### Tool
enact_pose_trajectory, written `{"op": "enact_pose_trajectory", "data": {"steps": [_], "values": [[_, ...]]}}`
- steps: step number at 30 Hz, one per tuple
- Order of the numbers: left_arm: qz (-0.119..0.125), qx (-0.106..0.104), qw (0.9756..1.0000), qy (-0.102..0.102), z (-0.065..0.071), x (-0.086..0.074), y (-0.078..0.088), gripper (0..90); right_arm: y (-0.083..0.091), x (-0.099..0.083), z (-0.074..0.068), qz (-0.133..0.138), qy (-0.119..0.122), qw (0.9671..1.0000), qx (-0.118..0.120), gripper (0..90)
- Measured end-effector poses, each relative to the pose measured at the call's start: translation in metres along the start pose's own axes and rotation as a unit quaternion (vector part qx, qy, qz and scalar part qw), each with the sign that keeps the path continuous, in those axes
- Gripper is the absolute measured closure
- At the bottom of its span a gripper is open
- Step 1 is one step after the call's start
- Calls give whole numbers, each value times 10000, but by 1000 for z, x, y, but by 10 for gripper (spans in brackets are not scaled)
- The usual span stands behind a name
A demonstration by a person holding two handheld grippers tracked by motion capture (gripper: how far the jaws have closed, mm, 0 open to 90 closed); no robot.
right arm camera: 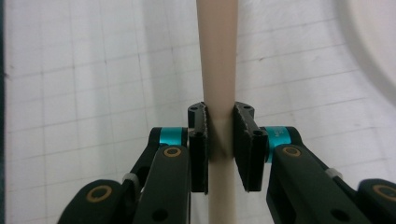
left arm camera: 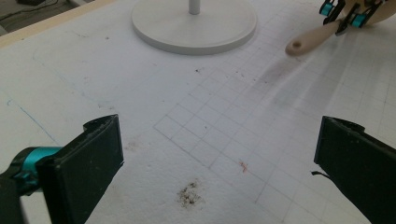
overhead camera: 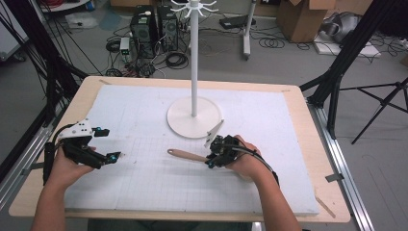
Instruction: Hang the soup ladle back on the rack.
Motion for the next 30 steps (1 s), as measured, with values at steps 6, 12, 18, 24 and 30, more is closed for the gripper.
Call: {"op": "enact_pose_trajectory", "data": {"steps": [6,12,18,24,30], "values": [[29,-3,10000,-35,1,2,1,16,28,-5,2,664,-135,9976,-133,773],[50,7,10000,-35,1,3,2,16,56,-8,2,1377,-221,9900,-226,772],[27,0,10000,-34,1,2,1,16,76,-11,4,1852,-283,9814,-413,772],[42,12,10000,-37,2,3,2,16,93,-11,7,2166,-313,9741,-576,772],[68,26,10000,-46,1,3,3,16,102,-5,8,2384,-326,9686,-632,772]]}}
Point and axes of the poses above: each handheld gripper's, and its own axes: y roughly backward along the jaws, x roughly out of its top, z roughly to its right, the point moved 1 cm from there along -y, roughly forward along the jaws, and after that the axes turned 11 degrees about z, right-handed, at the moved point
